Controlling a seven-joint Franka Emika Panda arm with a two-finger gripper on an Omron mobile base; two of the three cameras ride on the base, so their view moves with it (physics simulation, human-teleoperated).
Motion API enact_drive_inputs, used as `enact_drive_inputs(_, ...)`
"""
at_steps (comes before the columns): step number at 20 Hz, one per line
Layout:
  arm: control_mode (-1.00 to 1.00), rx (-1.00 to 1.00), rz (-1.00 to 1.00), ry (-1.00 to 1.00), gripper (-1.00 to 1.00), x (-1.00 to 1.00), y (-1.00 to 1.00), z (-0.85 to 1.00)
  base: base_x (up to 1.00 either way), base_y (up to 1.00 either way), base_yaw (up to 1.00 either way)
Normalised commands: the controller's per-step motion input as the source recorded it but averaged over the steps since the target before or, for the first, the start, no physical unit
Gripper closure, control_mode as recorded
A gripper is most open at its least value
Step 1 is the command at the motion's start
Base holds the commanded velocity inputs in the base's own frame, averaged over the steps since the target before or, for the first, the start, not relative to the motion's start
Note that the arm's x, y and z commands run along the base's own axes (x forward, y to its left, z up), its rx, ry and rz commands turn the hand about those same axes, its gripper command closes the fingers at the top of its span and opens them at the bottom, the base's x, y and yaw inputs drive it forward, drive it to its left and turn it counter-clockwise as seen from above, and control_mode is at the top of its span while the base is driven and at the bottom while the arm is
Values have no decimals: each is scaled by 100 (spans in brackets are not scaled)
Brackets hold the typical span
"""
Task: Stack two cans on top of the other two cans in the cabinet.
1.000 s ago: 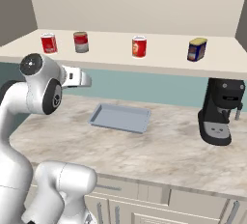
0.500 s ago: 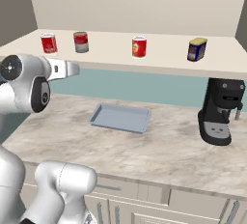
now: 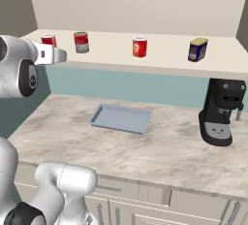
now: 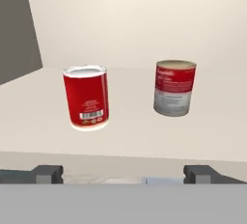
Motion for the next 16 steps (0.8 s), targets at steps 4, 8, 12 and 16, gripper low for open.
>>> enact_drive_inputs(4, -100, 13, 7, 6, -100, -8, 32, 29, 0, 0, 0)
enact_drive_inputs(8, -100, 6, 5, 0, -100, -6, 20, 17, 0, 0, 0)
enact_drive_inputs(12, -100, 1, 0, 0, -100, 0, 0, 4, 0, 0, 0)
enact_drive_inputs(16, -100, 0, 0, 0, -100, 0, 0, 4, 0, 0, 0)
